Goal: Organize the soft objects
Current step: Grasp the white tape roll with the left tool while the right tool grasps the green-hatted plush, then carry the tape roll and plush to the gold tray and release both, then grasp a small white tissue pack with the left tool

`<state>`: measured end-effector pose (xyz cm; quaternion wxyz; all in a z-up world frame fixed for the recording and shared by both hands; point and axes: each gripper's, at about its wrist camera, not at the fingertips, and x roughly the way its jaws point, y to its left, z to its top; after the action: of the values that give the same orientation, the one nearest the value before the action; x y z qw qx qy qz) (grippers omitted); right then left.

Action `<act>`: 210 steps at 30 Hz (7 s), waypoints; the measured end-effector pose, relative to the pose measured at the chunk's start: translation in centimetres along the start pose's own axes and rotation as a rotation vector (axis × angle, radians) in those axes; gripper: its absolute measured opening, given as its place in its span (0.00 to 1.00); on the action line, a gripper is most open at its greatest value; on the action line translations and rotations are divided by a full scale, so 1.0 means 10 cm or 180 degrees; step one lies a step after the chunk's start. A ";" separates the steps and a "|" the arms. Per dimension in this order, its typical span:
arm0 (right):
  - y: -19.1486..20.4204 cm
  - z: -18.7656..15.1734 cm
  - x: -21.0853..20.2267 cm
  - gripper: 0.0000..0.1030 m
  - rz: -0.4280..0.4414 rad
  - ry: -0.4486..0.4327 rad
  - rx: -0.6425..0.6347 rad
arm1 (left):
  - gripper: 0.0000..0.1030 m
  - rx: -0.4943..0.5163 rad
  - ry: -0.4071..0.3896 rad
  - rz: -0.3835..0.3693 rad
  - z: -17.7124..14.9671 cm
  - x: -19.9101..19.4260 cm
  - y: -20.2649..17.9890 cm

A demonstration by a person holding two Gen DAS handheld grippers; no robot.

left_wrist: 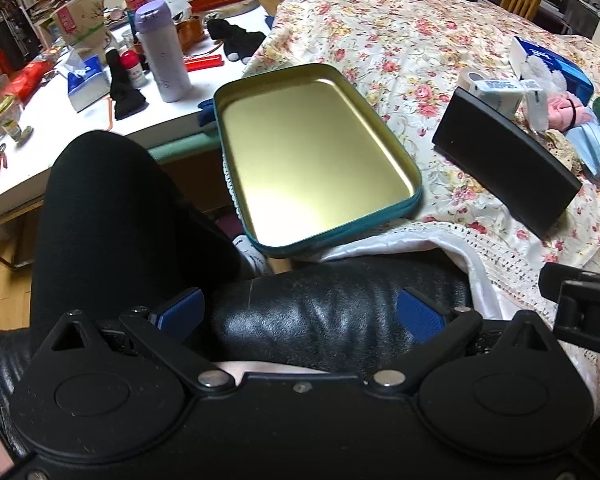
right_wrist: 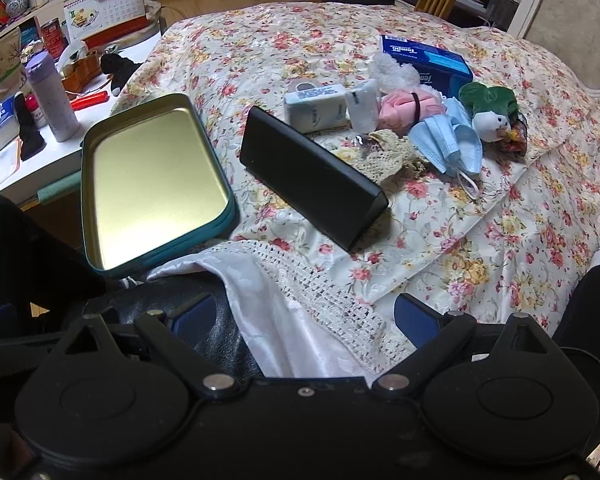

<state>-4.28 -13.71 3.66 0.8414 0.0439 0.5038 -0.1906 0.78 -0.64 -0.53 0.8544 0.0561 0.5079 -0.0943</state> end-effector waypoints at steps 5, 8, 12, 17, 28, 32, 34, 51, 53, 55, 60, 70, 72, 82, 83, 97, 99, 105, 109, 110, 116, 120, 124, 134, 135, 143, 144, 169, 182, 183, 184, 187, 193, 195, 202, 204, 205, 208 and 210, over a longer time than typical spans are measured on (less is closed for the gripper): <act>-0.15 0.05 0.00 0.90 -0.0009 0.0004 0.0062 | 0.96 0.0057 -0.0015 -0.0091 0.14 0.02 -0.06; -0.29 0.11 0.02 0.88 0.0031 0.0038 0.0163 | 0.96 0.0151 -0.0058 -0.0158 0.26 0.03 -0.13; -0.48 0.20 0.06 0.88 -0.0098 -0.0021 0.0236 | 0.96 0.0293 -0.0159 -0.0130 0.41 0.04 -0.25; -0.77 0.33 0.16 0.89 -0.0223 -0.0132 0.0434 | 0.96 0.0343 -0.0201 -0.0163 0.65 0.11 -0.38; -1.54 0.74 0.60 0.96 -0.0503 0.0091 0.0934 | 0.96 0.0748 -0.0309 -0.0370 1.23 0.36 -0.85; -1.82 0.92 0.78 0.96 -0.0704 0.0135 0.1054 | 0.96 0.0804 -0.0300 -0.0460 1.49 0.48 -0.98; -1.94 1.01 0.83 0.96 -0.0753 0.0109 0.1158 | 0.96 0.0829 -0.0284 -0.0485 1.62 0.55 -1.04; -2.44 1.85 1.42 0.86 -0.0720 -0.0107 0.1320 | 0.91 0.1041 0.0199 -0.0516 2.42 1.42 -1.73; -2.48 1.91 1.55 0.85 -0.0743 -0.0021 0.1339 | 0.91 0.1076 0.0284 -0.0530 2.43 1.50 -1.79; -2.50 1.92 1.68 0.79 -0.0775 0.0079 0.1358 | 0.91 0.1082 0.0354 -0.0536 2.44 1.58 -1.82; -2.52 1.87 1.90 0.50 -0.0598 0.0363 0.1365 | 0.93 0.1120 0.0450 -0.0597 2.47 1.70 -1.90; -2.57 1.86 1.79 0.34 -0.0447 0.0276 0.1496 | 0.83 0.1143 0.0518 -0.0754 2.47 1.78 -1.98; -2.59 1.86 1.75 0.34 -0.0451 0.0226 0.1513 | 0.73 0.1112 0.0561 -0.0873 2.49 1.80 -1.98; -2.59 1.83 1.53 0.34 -0.0469 0.0084 0.1487 | 0.48 0.0982 0.0567 -0.1092 2.55 1.85 -1.95; -2.58 1.82 1.53 0.34 -0.0472 0.0076 0.1469 | 0.48 0.1022 0.0553 -0.1065 2.53 1.83 -1.96; -2.29 1.84 1.22 0.34 -0.0426 -0.0093 0.1321 | 0.46 0.1170 0.0218 -0.0830 2.59 1.57 -1.96; -2.21 1.84 1.12 0.34 -0.0397 -0.0141 0.1279 | 0.46 0.1117 0.0147 -0.0813 2.61 1.43 -1.84; -1.82 1.84 0.85 0.34 -0.0262 -0.0223 0.1084 | 0.46 0.0943 -0.0020 -0.0584 2.56 1.08 -1.32; -1.41 1.79 0.76 0.34 -0.0068 -0.0151 0.0885 | 0.46 0.0742 -0.0017 -0.0421 2.44 1.00 -0.86; -1.29 1.77 0.75 0.34 -0.0008 -0.0122 0.0830 | 0.46 0.0696 -0.0019 -0.0379 2.40 0.99 -0.75; -0.57 1.64 0.65 0.34 0.0285 -0.0009 0.0509 | 0.46 0.0366 -0.0046 -0.0132 2.17 1.04 -0.09; -0.09 1.53 0.61 0.34 0.0418 0.0081 0.0280 | 0.46 0.0221 -0.0003 -0.0003 2.05 1.19 0.16; 0.28 1.46 0.67 0.34 0.0493 0.0208 0.0121 | 0.46 0.0156 0.0076 0.0017 1.98 1.37 0.29; 0.80 1.43 0.95 0.34 0.0195 0.0336 -0.0114 | 0.46 0.0126 0.0302 0.0051 1.87 1.76 0.47; 0.81 1.41 0.97 0.34 0.0223 0.0363 -0.0098 | 0.46 0.0092 0.0351 0.0019 1.86 1.79 0.50; 0.93 1.36 1.11 0.34 0.0285 0.0456 -0.0142 | 0.46 0.0038 0.0410 -0.0102 1.87 1.77 0.49; 0.95 1.36 1.12 0.34 0.0296 0.0467 -0.0149 | 0.46 0.0033 0.0402 -0.0094 1.87 1.77 0.49; 1.06 1.35 1.31 0.40 0.0191 0.0593 -0.0192 | 0.68 0.0038 0.0352 0.0096 1.89 1.77 0.48; 1.06 1.35 1.32 0.40 0.0172 0.0623 -0.0175 | 0.69 0.0069 0.0365 0.0116 1.89 1.78 0.46; 1.06 1.35 1.32 0.40 0.0171 0.0626 -0.0172 | 0.69 0.0068 0.0365 0.0116 1.89 1.78 0.46; 1.06 1.35 1.33 0.40 0.0169 0.0630 -0.0167 | 0.69 0.0069 0.0365 0.0116 1.89 1.78 0.46; 1.06 1.35 1.33 0.40 0.0166 0.0633 -0.0164 | 0.69 0.0078 0.0361 0.0116 1.89 1.78 0.46; 1.06 1.35 1.33 0.40 0.0168 0.0632 -0.0160 | 0.69 0.0095 0.0358 0.0113 1.88 1.78 0.46; 1.06 1.36 1.33 0.40 0.0164 0.0631 -0.0164 | 0.69 0.0091 0.0359 0.0106 1.88 1.78 0.46; 1.06 1.36 1.34 0.40 0.0136 0.0648 -0.0142 | 0.70 0.0109 0.0368 0.0049 1.87 1.77 0.45; 1.05 1.36 1.33 0.40 0.0133 0.0646 -0.0136 | 0.70 0.0111 0.0371 0.0038 1.87 1.77 0.45; 1.06 1.36 1.32 0.40 0.0132 0.0644 -0.0133 | 0.70 0.0111 0.0372 0.0036 1.87 1.77 0.45; 1.05 1.36 1.32 0.40 0.0137 0.0637 -0.0138 | 0.71 0.0109 0.0385 0.0020 1.87 1.78 0.45; 1.04 1.36 1.30 0.40 0.0137 0.0632 -0.0135 | 0.71 0.0115 0.0398 0.0017 1.87 1.79 0.44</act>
<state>16.32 -11.33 -2.19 0.7920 0.0555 0.5876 -0.1565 26.10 -1.77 -7.29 0.8201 0.0787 0.5582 -0.0976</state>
